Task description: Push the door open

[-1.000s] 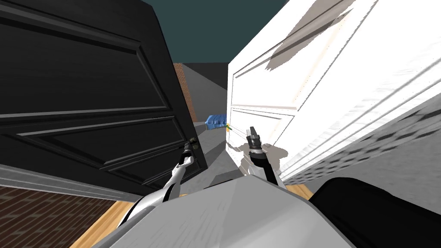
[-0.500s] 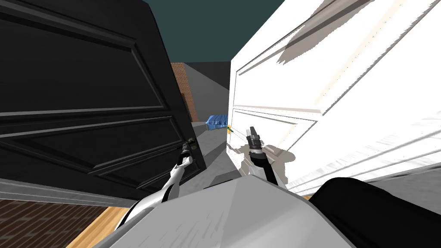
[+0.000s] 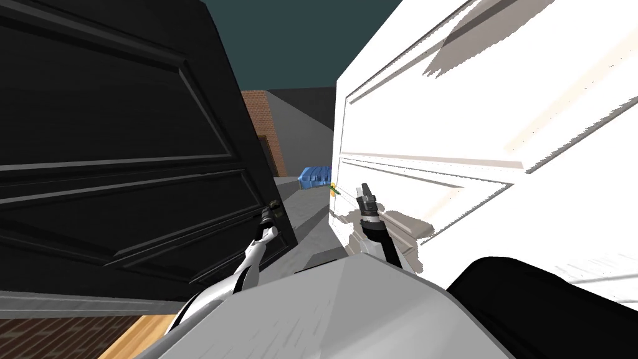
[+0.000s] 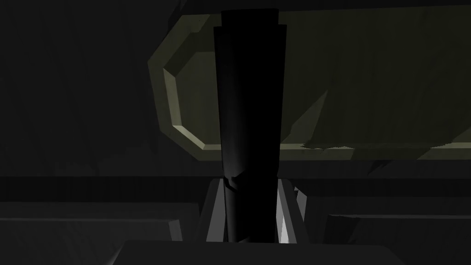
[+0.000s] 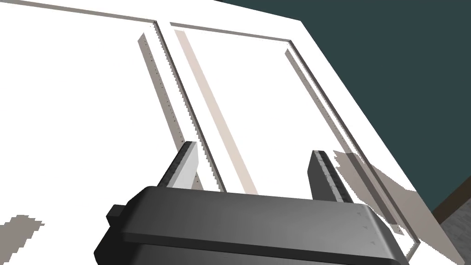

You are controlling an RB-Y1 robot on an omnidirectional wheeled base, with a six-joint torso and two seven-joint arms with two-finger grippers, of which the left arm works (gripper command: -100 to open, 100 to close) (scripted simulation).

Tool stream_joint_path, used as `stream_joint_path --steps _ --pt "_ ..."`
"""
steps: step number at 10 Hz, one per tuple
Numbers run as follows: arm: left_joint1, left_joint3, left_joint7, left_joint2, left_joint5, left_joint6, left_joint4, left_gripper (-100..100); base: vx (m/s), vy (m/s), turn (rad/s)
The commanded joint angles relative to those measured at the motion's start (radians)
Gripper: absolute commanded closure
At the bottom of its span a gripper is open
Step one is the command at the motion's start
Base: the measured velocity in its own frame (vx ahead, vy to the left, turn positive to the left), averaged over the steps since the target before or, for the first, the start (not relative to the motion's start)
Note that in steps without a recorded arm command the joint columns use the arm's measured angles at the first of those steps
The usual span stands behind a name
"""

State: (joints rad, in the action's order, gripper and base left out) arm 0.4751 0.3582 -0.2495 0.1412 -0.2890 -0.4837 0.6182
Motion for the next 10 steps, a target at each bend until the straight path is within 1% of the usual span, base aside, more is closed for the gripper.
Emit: stream_joint_path --steps 1,2,3,4,5,7,8,9,10 --pt "-0.006 0.025 -0.032 0.001 -0.017 -0.004 0.027 100 0.164 0.036 -0.040" --pt "-0.006 0.025 -0.032 0.001 -0.017 -0.004 0.027 100 0.125 0.029 -0.013" --pt "-0.009 0.049 -0.062 -0.004 -0.035 -0.010 0.040 100 0.125 0.055 -0.028" --pt "-0.010 0.058 -0.074 -0.006 -0.042 -0.012 0.045 100 0.128 0.061 -0.034" --pt "-0.013 0.077 -0.098 -0.010 -0.055 -0.017 0.055 100 0.158 0.063 -0.042" --pt "-0.013 0.077 -0.098 -0.010 -0.055 -0.017 0.055 100 0.093 0.022 -0.007" --pt "-0.015 0.097 -0.123 -0.014 -0.070 -0.022 0.065 100 0.072 0.011 -0.022" --pt "-0.017 0.107 -0.136 -0.017 -0.078 -0.024 0.071 100 0.104 0.025 -0.022" --pt "-0.019 0.128 -0.163 -0.022 -0.093 -0.029 0.082 100 0.140 0.048 -0.036"
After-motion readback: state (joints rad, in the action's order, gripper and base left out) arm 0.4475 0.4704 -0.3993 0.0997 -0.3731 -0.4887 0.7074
